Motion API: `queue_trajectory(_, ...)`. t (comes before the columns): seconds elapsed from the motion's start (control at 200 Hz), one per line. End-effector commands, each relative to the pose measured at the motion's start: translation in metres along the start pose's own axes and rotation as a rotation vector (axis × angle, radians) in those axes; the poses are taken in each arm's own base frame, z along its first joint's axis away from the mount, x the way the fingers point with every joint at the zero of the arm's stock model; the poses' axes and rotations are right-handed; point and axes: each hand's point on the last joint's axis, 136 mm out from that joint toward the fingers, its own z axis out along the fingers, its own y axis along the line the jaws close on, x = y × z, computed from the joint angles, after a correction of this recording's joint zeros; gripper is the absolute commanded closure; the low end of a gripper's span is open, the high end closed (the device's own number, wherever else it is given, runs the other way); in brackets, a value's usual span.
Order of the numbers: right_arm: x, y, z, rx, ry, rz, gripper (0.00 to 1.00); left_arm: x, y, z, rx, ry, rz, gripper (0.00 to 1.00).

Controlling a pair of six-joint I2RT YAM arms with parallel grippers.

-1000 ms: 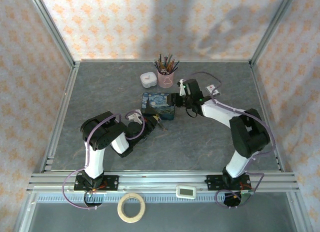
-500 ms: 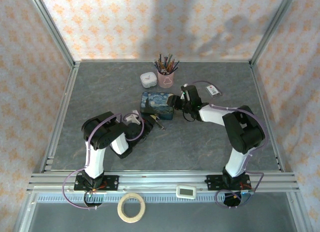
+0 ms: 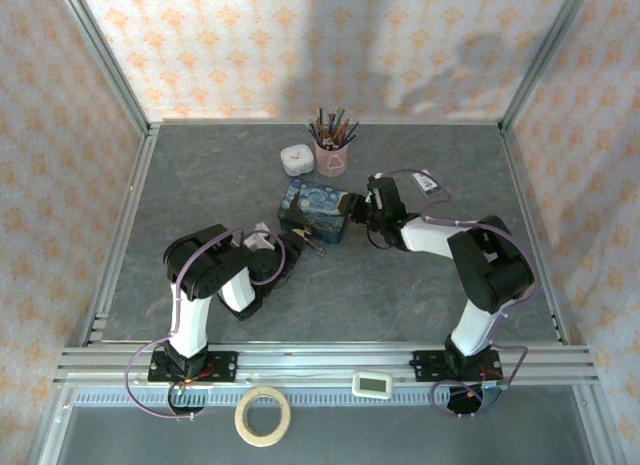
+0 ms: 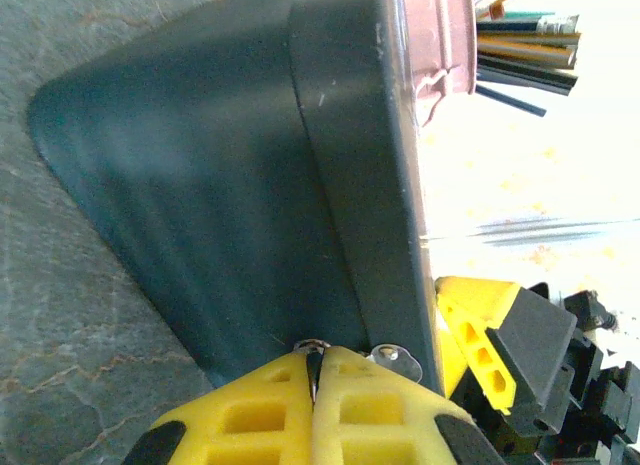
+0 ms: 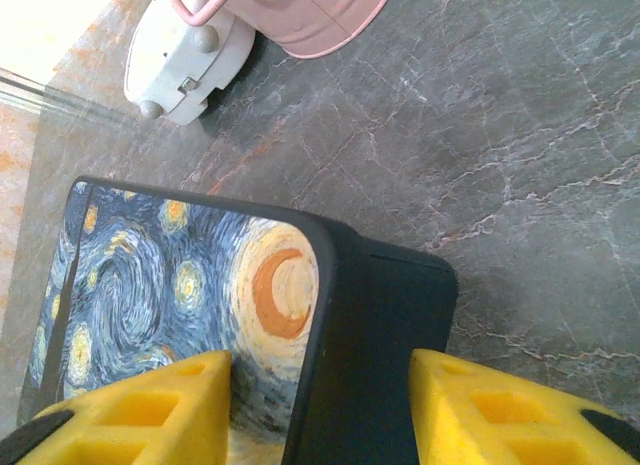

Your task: Unlock the padlock with the key

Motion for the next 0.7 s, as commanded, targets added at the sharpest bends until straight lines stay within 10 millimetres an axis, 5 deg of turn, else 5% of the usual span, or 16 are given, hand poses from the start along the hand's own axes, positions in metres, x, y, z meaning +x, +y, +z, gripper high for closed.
queue_trajectory(0.0, 0.000, -0.031, -0.004, 0.122, -0.036, 0.023, 0.54, -0.020, -0.008, -0.006, 0.039, -0.098, -0.047, 1.00)
queue_trajectory(0.696, -0.003, -0.031, 0.001, 0.127, -0.042, 0.011, 0.55, -0.038, -0.006, -0.027, 0.038, -0.155, -0.056, 1.00)
